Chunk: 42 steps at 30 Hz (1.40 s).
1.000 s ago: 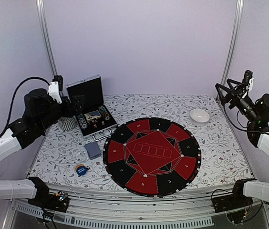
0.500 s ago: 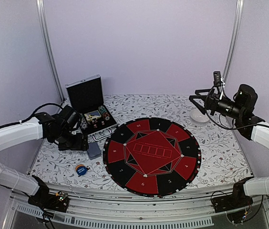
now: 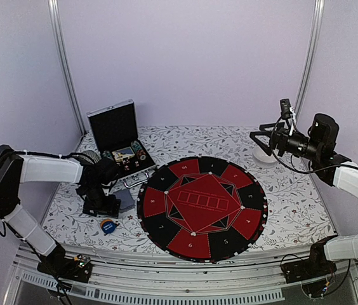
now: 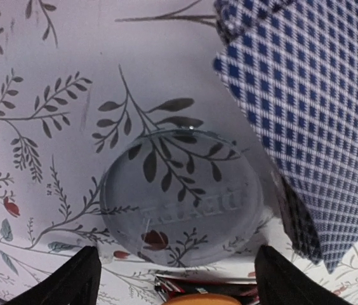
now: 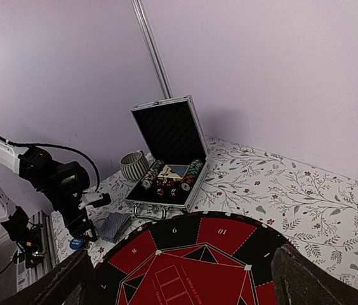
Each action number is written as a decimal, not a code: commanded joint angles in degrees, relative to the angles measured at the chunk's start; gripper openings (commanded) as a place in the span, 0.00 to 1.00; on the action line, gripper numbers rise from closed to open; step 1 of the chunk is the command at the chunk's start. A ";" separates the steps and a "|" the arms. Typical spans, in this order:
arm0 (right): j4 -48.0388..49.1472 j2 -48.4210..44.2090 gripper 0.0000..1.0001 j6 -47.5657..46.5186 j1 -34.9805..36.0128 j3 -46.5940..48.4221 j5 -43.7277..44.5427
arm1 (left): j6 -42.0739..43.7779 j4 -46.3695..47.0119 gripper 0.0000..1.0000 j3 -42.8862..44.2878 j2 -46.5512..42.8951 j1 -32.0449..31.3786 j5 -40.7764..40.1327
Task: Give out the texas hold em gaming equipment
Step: Pick up the dealer button from the center of the board.
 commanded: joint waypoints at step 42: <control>-13.27 6.63 0.91 3.10 8.35 8.69 14.76 | 12.86 4.33 0.33 13.87 -14.79 -4.51 -4.90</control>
